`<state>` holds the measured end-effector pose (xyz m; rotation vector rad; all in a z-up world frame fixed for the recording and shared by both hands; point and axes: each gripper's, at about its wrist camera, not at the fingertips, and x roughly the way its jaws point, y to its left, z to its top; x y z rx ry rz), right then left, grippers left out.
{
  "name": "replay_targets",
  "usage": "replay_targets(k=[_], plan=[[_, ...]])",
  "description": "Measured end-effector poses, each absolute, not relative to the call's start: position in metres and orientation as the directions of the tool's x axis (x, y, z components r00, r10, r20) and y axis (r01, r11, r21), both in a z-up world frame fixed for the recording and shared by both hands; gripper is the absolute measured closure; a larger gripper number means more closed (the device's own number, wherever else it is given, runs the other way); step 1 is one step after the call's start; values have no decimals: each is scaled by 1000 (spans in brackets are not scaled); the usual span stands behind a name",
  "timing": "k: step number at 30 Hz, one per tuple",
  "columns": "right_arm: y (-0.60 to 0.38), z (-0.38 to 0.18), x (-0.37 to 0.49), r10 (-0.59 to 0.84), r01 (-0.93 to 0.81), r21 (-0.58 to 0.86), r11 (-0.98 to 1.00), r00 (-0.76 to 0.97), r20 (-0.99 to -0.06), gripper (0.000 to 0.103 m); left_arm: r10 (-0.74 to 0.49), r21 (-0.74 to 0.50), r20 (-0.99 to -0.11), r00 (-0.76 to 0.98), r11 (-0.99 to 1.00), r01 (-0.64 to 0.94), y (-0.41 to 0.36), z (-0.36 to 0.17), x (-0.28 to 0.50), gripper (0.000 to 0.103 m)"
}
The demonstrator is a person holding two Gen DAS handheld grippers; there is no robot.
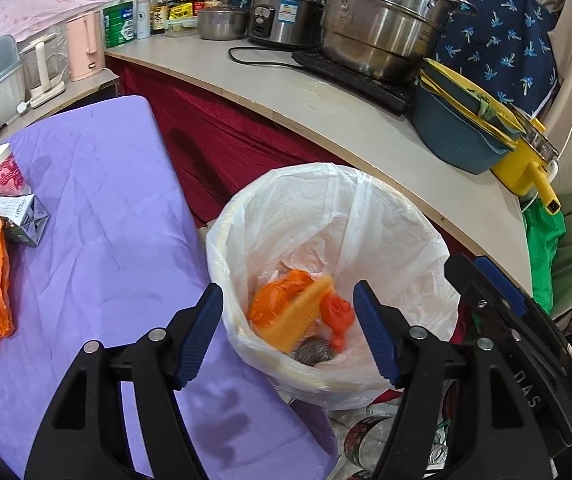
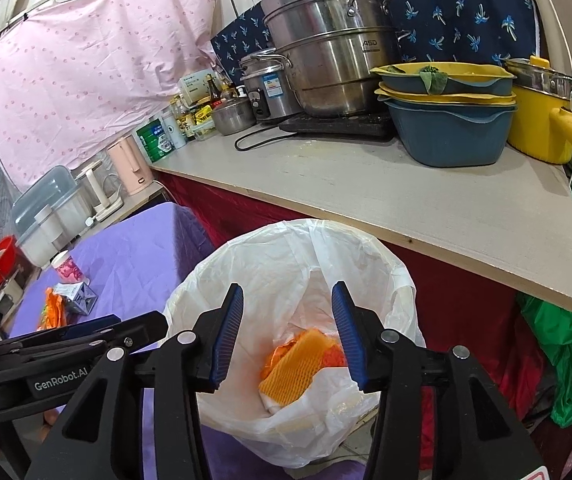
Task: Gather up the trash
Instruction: 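Move both open tools back to the remaining trash on the table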
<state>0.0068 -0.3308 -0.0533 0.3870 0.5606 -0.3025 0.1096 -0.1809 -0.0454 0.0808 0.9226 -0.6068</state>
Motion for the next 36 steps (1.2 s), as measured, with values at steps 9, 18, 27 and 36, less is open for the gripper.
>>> replay_targets(k=[9, 18, 27, 36], plan=[[-317, -45, 12, -157, 351, 262, 899, 816, -556, 55, -443, -200, -756, 482, 857, 475, -152, -38, 116, 39], [-289, -36, 25, -120, 297, 247, 922, 828, -547, 52, -413, -215, -751, 516, 891, 401, -107, -35, 126, 38], [-247, -35, 47, -57, 219, 230, 948, 830, -555, 52, -360, -219, -746, 560, 927, 305, -51, -35, 135, 34], [-204, -35, 68, 6, 142, 218, 965, 826, -564, 52, -302, -219, -749, 590, 953, 209, 3, -38, 144, 28]])
